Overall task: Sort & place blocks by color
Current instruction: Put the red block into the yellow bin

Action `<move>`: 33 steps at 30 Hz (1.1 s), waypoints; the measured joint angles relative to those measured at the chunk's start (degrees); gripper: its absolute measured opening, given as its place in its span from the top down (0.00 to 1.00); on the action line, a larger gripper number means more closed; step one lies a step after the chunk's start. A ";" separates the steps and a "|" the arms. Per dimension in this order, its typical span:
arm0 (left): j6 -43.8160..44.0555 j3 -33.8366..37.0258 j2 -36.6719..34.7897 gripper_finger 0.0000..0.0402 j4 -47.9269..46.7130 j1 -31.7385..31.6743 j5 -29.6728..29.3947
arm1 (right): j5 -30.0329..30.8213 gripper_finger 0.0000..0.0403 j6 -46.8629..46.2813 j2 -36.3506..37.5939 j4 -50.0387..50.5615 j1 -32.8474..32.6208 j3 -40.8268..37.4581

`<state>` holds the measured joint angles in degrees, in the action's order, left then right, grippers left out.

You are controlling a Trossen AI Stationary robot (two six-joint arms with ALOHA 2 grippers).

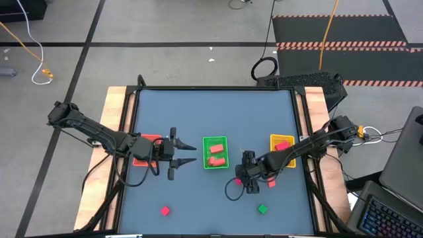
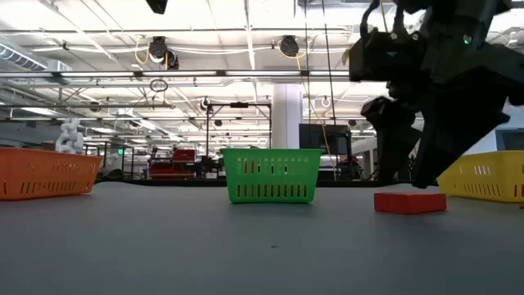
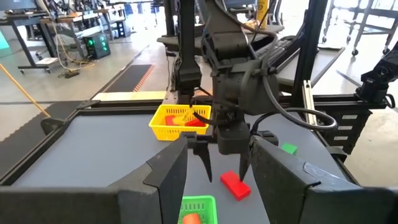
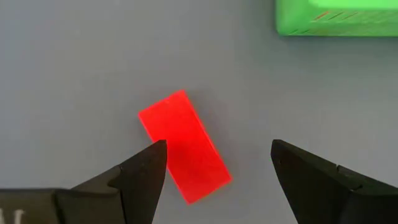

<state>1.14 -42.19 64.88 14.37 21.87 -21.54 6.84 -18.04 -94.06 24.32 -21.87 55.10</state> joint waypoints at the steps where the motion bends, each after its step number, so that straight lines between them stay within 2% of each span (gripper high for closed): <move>1: -0.03 0.00 0.00 0.56 -0.05 0.00 0.00 | -0.96 0.30 0.43 0.00 -1.44 0.00 -0.89; 8: -0.54 0.00 0.00 0.56 -1.33 -0.04 -0.01 | -4.05 0.31 0.53 0.03 -9.63 0.00 -5.44; 13: -0.81 0.00 0.00 0.56 -1.31 -0.04 -0.02 | -3.05 0.38 0.33 0.04 -9.96 0.00 -6.31; 18: -0.80 0.00 0.00 0.56 -1.33 -0.04 -0.04 | -2.16 0.55 0.90 0.04 -9.96 -0.36 -6.33; 24: -0.84 0.00 0.00 0.56 -1.33 -0.04 -0.07 | -2.20 0.87 1.25 0.42 -9.91 -0.39 -6.33; 28: -0.89 0.00 0.00 0.56 -2.03 -0.07 -0.11 | -0.28 0.88 2.75 3.29 -9.52 -0.85 -6.33; 33: -0.80 0.00 0.00 0.56 -3.08 -0.68 -0.13 | 2.69 0.88 2.61 10.89 -6.22 -0.67 -6.29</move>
<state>0.34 -42.19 64.88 11.29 21.19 -21.67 9.53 -15.43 -83.17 18.10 -22.53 48.82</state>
